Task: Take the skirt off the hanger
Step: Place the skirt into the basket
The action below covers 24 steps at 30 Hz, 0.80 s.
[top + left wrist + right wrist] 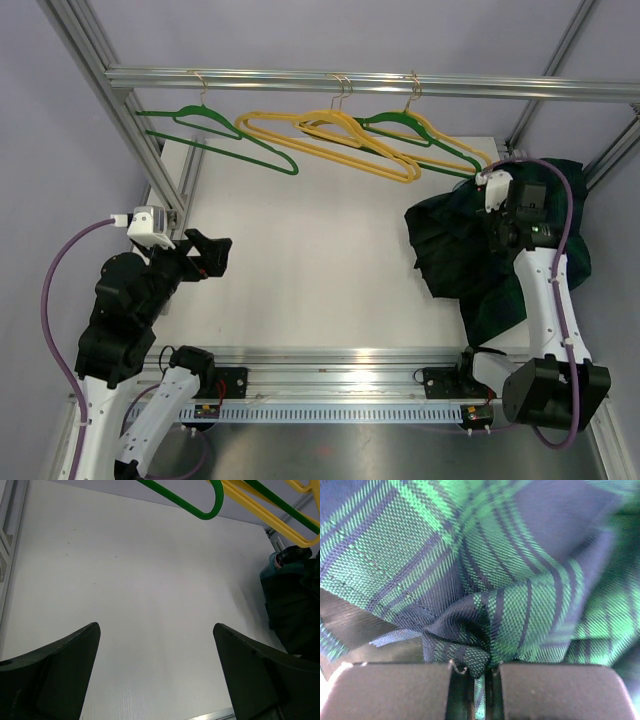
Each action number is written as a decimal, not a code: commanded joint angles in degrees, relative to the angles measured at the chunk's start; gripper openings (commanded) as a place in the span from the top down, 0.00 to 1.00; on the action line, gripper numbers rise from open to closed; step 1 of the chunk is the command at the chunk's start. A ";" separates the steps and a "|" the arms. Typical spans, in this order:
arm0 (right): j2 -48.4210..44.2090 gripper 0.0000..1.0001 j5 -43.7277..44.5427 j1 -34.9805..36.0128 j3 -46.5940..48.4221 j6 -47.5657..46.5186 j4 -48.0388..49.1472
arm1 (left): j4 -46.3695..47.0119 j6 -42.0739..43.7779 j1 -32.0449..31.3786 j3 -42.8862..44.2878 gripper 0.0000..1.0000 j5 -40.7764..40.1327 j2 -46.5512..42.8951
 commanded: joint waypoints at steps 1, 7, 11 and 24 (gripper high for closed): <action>1.02 1.00 4.49 -1.94 8.69 7.31 7.10 | 1.36 0.69 0.30 0.73 0.01 0.94 -0.02; 5.77 1.00 4.83 -2.29 9.43 9.18 7.27 | 1.44 0.78 0.30 0.73 0.01 0.68 -0.28; 8.41 1.00 2.75 -2.91 4.33 8.03 10.09 | 1.36 0.69 0.30 0.38 0.01 0.50 -0.63; 4.81 0.36 -10.37 -5.63 7.21 4.16 -1.92 | 0.92 1.22 0.30 1.34 0.01 0.59 0.07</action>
